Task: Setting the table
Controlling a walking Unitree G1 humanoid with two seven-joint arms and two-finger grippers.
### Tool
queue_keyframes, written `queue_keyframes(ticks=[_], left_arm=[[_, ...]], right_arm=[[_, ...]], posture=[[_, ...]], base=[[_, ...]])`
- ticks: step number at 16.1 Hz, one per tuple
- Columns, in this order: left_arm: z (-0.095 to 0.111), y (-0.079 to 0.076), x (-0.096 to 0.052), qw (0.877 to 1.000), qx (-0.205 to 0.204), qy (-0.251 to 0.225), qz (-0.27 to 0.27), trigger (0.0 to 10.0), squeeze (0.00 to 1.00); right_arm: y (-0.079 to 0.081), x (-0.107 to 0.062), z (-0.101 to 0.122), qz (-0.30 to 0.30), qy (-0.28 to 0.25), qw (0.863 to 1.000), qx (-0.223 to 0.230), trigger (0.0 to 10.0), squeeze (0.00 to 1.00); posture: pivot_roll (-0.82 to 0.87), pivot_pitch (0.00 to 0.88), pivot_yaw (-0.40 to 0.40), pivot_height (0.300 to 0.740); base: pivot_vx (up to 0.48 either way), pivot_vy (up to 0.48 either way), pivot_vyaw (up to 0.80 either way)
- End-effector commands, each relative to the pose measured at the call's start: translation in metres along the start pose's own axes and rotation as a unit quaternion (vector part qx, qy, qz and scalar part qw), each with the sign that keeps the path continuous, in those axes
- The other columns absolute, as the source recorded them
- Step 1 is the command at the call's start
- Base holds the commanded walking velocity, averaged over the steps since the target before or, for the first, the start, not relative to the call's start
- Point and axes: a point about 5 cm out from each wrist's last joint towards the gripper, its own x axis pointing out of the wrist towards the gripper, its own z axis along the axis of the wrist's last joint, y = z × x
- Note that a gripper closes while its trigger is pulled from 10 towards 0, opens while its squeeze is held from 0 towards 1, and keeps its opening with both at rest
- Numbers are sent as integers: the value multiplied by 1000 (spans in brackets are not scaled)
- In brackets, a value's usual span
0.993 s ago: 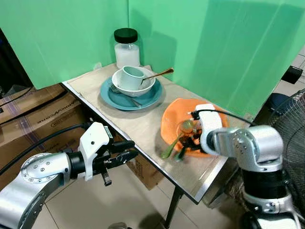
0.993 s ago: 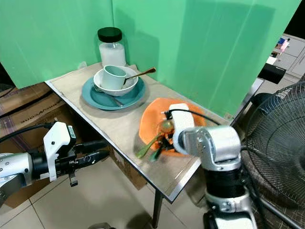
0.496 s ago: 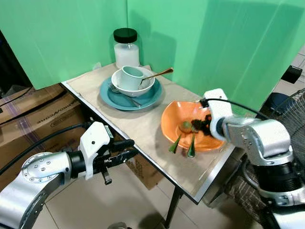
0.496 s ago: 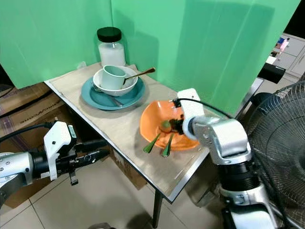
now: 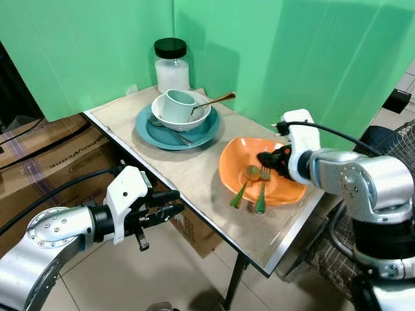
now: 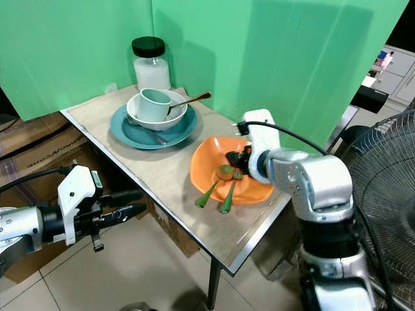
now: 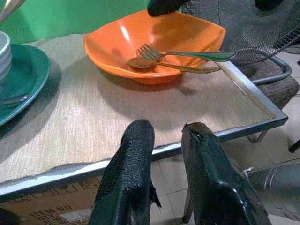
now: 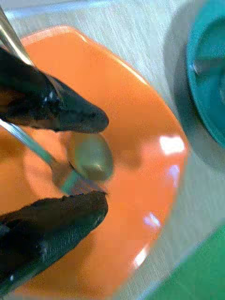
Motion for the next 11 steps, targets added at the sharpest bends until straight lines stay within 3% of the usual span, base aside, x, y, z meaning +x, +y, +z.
queue_keyframes(ticks=[1,5,10,11], left_arm=[[-4,4,-4,1000,11,11,15,10000,0],[-4,1,4,1000,16,9,-1,10000,0],[-5,-6,16,999,12,11,-31,10000,0],[-7,-6,15,999,13,15,-30,10000,0]], right_arm=[[5,-3,-5,8,15,1000,7,10000,1000],[18,-5,-16,33,47,998,3,10000,1000],[21,-1,-30,36,94,995,-9,10000,969],[20,0,-34,37,104,994,-12,10000,0]], posture=[[92,0,-17,740],[87,0,-9,740],[87,0,-16,740],[89,0,-20,740]], base=[[0,0,0],[0,0,0],[0,0,0],[0,0,0]])
